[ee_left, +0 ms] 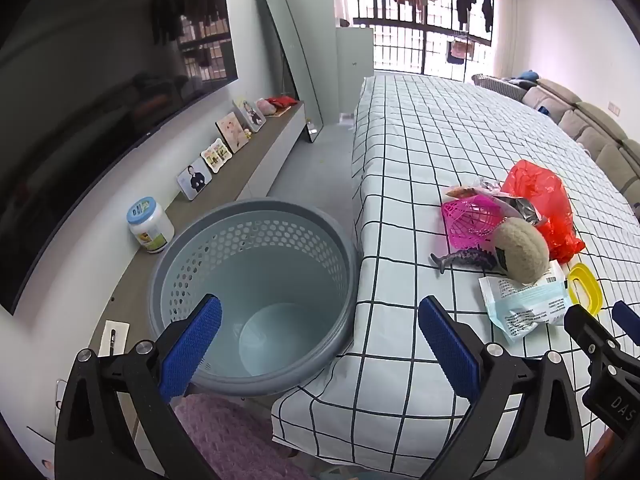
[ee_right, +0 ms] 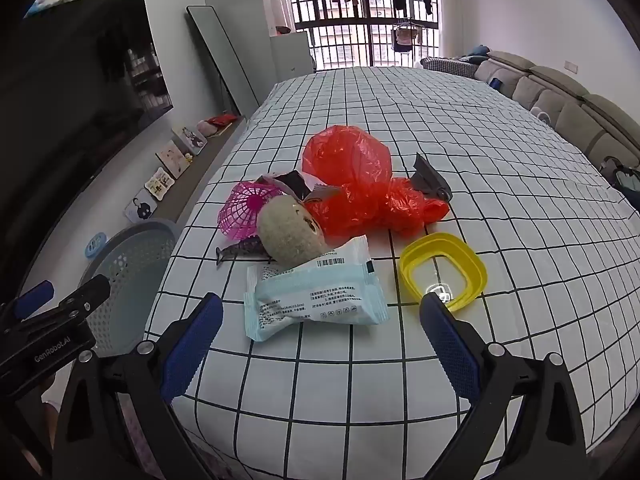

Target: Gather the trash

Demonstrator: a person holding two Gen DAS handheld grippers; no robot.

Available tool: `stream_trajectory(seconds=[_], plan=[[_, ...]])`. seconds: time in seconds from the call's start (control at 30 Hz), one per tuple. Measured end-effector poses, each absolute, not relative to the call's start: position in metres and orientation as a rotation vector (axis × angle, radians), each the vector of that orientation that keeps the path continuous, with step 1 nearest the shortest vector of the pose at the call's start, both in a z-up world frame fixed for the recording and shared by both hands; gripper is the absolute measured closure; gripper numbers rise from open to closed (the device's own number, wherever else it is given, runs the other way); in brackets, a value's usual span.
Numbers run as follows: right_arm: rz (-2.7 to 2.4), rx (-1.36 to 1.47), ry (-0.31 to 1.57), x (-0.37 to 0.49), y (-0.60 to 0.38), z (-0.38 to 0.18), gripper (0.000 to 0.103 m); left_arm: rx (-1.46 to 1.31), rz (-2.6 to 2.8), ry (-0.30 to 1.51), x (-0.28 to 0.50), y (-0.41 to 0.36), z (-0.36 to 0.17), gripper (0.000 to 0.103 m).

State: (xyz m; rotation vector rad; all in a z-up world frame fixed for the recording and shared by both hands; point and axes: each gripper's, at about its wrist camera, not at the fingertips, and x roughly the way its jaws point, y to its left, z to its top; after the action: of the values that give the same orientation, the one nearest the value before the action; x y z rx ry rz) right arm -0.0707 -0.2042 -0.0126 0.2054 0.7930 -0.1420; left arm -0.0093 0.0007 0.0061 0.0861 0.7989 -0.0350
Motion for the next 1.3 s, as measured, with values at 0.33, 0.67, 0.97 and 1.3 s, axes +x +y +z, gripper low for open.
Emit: stream_trajectory(seconds=[0.33, 0.67, 0.97, 1.3], plan=[[-0.143, 0.206, 0.792, -0.0678, -0.2021, -0.0143, 0.009, 0.087, -0.032, 0.801, -0.0089, 0.0004, 0.0038, 0.006], [-0.141, 0.21, 0.792, -0.0675, -0.2036, -0.0138, 0.009, 0.087, -0.033, 0.8, -0.0095, 0.0009, 0.0034, 0.006], [-0.138, 0.214, 0.792, -0.0669, -0.2043, -0.0144, 0.009, 0.085, -0.036, 0.804, -0.0092, 0.0008, 0.0022, 0.006], [-0.135, 0.215, 0.793, -0.0665, -0.2041, -0.0137, 0.009, 0.085, -0.036, 0.805, -0.0088, 0.0007, 0.0021, 0.006]])
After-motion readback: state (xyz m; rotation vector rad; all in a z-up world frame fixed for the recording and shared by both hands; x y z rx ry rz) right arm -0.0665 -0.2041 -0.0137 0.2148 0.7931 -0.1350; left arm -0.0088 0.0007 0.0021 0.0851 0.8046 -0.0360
